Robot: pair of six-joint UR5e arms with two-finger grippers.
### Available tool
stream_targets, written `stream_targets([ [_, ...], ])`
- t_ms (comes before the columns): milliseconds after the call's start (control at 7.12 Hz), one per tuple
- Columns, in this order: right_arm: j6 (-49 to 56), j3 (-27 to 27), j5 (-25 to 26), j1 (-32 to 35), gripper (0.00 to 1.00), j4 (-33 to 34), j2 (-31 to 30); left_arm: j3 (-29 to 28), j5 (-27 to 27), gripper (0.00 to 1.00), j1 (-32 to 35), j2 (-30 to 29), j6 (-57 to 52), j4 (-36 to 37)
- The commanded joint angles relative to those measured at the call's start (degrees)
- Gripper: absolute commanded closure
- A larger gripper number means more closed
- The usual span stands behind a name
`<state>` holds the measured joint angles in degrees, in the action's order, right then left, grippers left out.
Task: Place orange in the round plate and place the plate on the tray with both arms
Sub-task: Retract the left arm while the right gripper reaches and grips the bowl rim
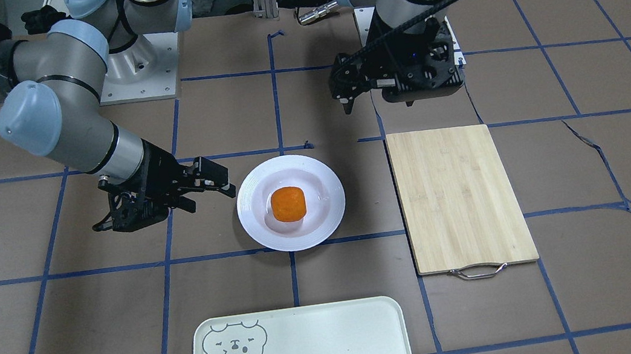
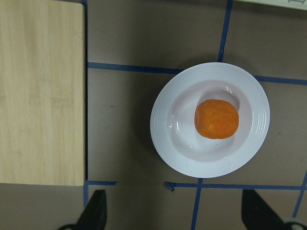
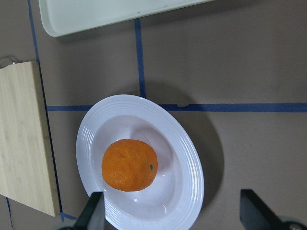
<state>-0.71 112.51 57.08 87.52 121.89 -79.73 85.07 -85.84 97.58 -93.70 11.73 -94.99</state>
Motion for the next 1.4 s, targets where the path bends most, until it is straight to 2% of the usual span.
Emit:
stream_targets([
  [0, 0.0, 7.3, -7.8, -1.0, 0.02, 11.2, 4.1, 4.2, -0.9, 0.0, -2.4, 4.7, -5.3, 3.2],
  [281, 0.6, 10.7, -12.2, -1.2, 0.02, 16.6, 7.0, 6.3, -0.9, 0.0, -5.2, 5.3, -6.2, 10.3],
  [562, 0.9, 12.9, -14.1, -1.3, 0.02, 22.1, 10.0, 6.3, -1.1, 0.0, -5.3, 5.8, -6.4, 10.5],
  [843, 1.1, 14.1, -14.6, -1.3, 0.03, 22.3, 11.3, 6.3, -1.1, 0.0, -5.3, 5.8, -6.4, 10.6],
  [983, 1.1, 15.1, -17.3, -1.2, 0.04, 22.3, 11.4, 6.3, -1.1, 0.0, -5.3, 5.9, -6.4, 10.5],
  [1264, 0.6, 15.6, -18.5, -1.3, 0.14, 21.8, 12.1, 6.3, -1.0, 0.0, -5.2, 5.9, -6.4, 10.5],
])
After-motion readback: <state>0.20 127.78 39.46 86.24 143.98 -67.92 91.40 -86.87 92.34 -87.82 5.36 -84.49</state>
